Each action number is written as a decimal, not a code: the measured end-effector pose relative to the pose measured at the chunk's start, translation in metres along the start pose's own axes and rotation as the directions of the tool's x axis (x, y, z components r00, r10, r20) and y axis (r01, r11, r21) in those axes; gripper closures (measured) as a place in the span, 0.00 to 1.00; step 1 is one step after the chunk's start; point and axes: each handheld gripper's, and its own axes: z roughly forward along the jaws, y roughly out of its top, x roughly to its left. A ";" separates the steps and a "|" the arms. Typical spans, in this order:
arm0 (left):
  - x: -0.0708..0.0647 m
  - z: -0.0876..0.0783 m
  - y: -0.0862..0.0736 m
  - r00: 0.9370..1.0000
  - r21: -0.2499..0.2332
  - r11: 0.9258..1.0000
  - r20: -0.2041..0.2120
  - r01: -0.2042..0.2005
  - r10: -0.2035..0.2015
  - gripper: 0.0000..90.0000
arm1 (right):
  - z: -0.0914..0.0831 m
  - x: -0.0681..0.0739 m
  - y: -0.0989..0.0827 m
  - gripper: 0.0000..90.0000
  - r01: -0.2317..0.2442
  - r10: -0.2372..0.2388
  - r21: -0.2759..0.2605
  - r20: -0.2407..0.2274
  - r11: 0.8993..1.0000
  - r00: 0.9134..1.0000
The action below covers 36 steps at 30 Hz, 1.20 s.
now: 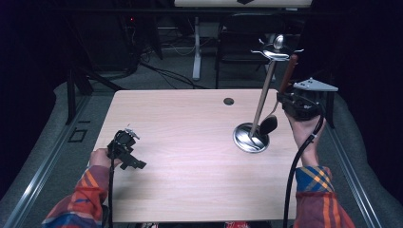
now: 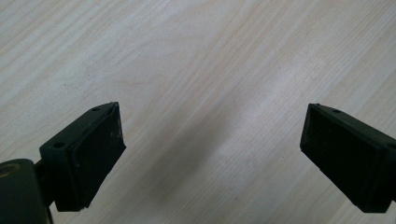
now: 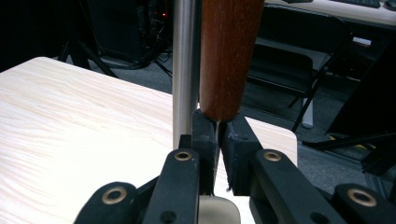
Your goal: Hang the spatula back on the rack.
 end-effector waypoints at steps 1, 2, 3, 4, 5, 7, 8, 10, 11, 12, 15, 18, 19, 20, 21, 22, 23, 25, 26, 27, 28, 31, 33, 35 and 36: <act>0.000 0.000 0.000 1.000 -0.003 1.000 -0.001 -0.001 0.001 0.07 | 0.000 0.000 0.000 0.93 0.001 -0.001 0.002 0.000 1.000 1.000; 0.000 0.000 0.000 1.000 -0.003 1.000 -0.001 0.000 0.000 0.07 | -0.001 0.000 0.000 0.93 0.002 -0.002 0.006 0.000 1.000 1.000; 0.000 0.000 0.000 1.000 -0.003 1.000 -0.001 0.000 0.000 0.07 | -0.001 0.001 0.000 0.92 0.004 -0.004 0.008 0.000 1.000 1.000; 0.000 0.000 -0.001 1.000 -0.003 1.000 -0.003 0.000 0.000 0.07 | -0.002 0.001 0.001 0.90 0.008 -0.008 0.011 0.003 1.000 1.000; 0.000 -0.001 -0.001 1.000 -0.003 1.000 -0.003 0.000 0.000 0.07 | -0.003 0.001 0.001 0.87 0.011 -0.011 0.017 0.001 1.000 1.000; 0.000 0.000 -0.001 1.000 -0.004 1.000 -0.002 0.000 0.000 0.07 | -0.006 0.001 0.002 0.79 0.013 -0.013 0.028 -0.004 1.000 1.000; 0.000 0.000 -0.001 1.000 -0.004 1.000 -0.003 0.000 0.000 0.07 | -0.007 0.002 0.002 0.76 0.010 -0.010 0.026 -0.006 1.000 1.000; 0.000 -0.001 -0.001 1.000 -0.005 1.000 -0.002 0.000 0.000 0.07 | -0.010 0.002 0.002 0.71 0.011 -0.010 0.037 -0.029 0.999 1.000; 0.000 -0.001 -0.001 1.000 -0.005 1.000 -0.002 0.000 0.000 0.07 | -0.012 0.002 0.003 0.69 0.012 -0.010 0.041 -0.036 0.999 0.999; 0.001 -0.001 -0.001 1.000 -0.004 1.000 -0.002 0.000 0.000 0.07 | -0.014 0.003 0.003 0.66 0.014 -0.012 0.047 -0.039 0.999 0.999; 0.001 -0.001 -0.001 1.000 -0.006 1.000 -0.001 0.000 0.000 0.07 | -0.018 0.005 0.003 0.56 0.015 -0.012 0.065 -0.048 0.998 0.999; 0.001 -0.001 -0.001 1.000 -0.004 1.000 -0.002 0.001 -0.001 0.07 | -0.022 0.007 0.001 0.46 0.019 -0.014 0.081 -0.057 0.997 0.998; 0.001 -0.001 -0.001 1.000 -0.004 1.000 -0.001 0.000 0.000 0.07 | -0.023 0.007 0.001 0.41 0.022 -0.017 0.092 -0.061 0.996 0.998; 0.001 -0.001 -0.001 1.000 -0.005 1.000 -0.001 0.001 -0.001 0.07 | -0.023 0.008 0.000 0.38 0.024 -0.018 0.098 -0.062 0.995 0.998; 0.001 -0.001 -0.001 1.000 -0.005 1.000 0.000 0.003 -0.003 0.07 | -0.024 0.009 -0.001 0.36 0.028 -0.022 0.103 -0.062 0.994 0.998; 0.001 -0.001 -0.001 1.000 -0.007 1.000 0.000 0.004 -0.004 0.07 | -0.027 0.011 -0.002 0.31 0.037 -0.030 0.109 -0.063 0.993 0.998; 0.001 -0.001 -0.001 1.000 -0.006 1.000 0.000 0.004 -0.004 0.07 | -0.027 0.011 -0.002 0.31 0.037 -0.030 0.109 -0.063 0.993 0.998; 0.001 -0.001 -0.001 1.000 -0.006 1.000 0.001 0.004 -0.004 0.07 | -0.029 0.013 -0.005 0.27 0.044 -0.035 0.121 -0.074 0.992 0.997; 0.001 -0.001 -0.001 1.000 -0.006 1.000 0.001 0.004 -0.004 0.07 | -0.030 0.014 -0.007 0.24 0.049 -0.040 0.123 -0.074 0.991 0.996; 0.001 -0.001 -0.001 1.000 -0.005 1.000 0.001 0.001 -0.001 0.07 | -0.031 0.015 -0.008 0.22 0.053 -0.042 0.131 -0.081 0.990 0.996; 0.001 -0.001 -0.001 1.000 -0.006 1.000 0.002 0.002 -0.002 0.07 | -0.031 0.016 -0.010 0.21 0.057 -0.045 0.143 -0.086 0.988 0.995; 0.000 -0.001 -0.001 1.000 -0.007 1.000 0.000 0.003 -0.003 0.07 | -0.031 0.019 -0.015 0.17 0.061 -0.046 0.159 -0.100 0.985 0.994; 0.000 -0.001 -0.001 1.000 -0.007 1.000 -0.001 0.003 -0.003 0.07 | -0.031 0.020 -0.020 0.15 0.069 -0.049 0.182 -0.110 0.981 0.993; 0.000 -0.001 -0.001 1.000 -0.007 1.000 0.001 0.002 -0.002 0.07 | -0.032 0.022 -0.025 0.11 0.075 -0.051 0.202 -0.121 0.976 0.991; 0.001 -0.001 -0.001 1.000 -0.006 1.000 0.001 0.001 -0.001 0.07 | -0.032 0.023 -0.028 0.10 0.075 -0.049 0.211 -0.127 0.975 0.991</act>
